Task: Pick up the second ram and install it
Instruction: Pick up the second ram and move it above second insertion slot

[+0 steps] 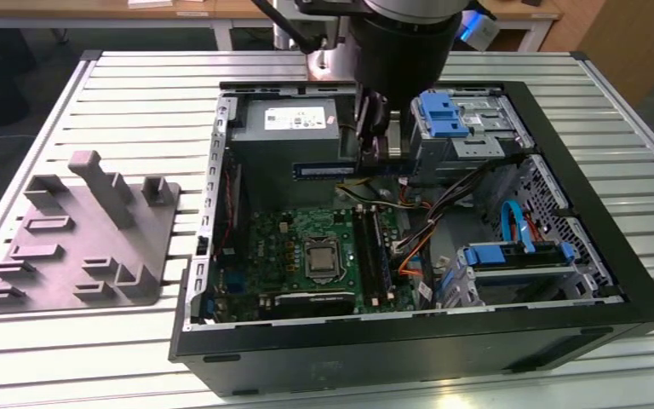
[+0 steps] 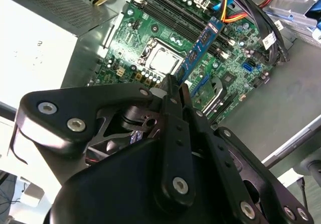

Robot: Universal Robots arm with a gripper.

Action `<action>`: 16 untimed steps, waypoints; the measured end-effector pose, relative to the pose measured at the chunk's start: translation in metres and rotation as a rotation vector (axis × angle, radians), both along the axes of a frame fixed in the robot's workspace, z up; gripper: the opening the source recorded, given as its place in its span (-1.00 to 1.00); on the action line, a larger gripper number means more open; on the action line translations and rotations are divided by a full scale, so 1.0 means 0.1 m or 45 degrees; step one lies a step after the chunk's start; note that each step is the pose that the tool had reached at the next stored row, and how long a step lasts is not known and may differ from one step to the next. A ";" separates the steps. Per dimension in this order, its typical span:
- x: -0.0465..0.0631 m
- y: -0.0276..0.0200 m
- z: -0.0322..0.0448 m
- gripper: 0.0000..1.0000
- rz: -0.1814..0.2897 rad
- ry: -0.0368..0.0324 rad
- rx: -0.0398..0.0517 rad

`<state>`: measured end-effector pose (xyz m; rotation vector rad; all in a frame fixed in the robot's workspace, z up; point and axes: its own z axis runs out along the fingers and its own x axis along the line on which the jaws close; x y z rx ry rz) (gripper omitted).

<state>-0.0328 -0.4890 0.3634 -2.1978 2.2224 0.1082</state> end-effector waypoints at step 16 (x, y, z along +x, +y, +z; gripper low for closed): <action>0.03 -0.007 -0.190 -0.73 0.000 0.0004 0.000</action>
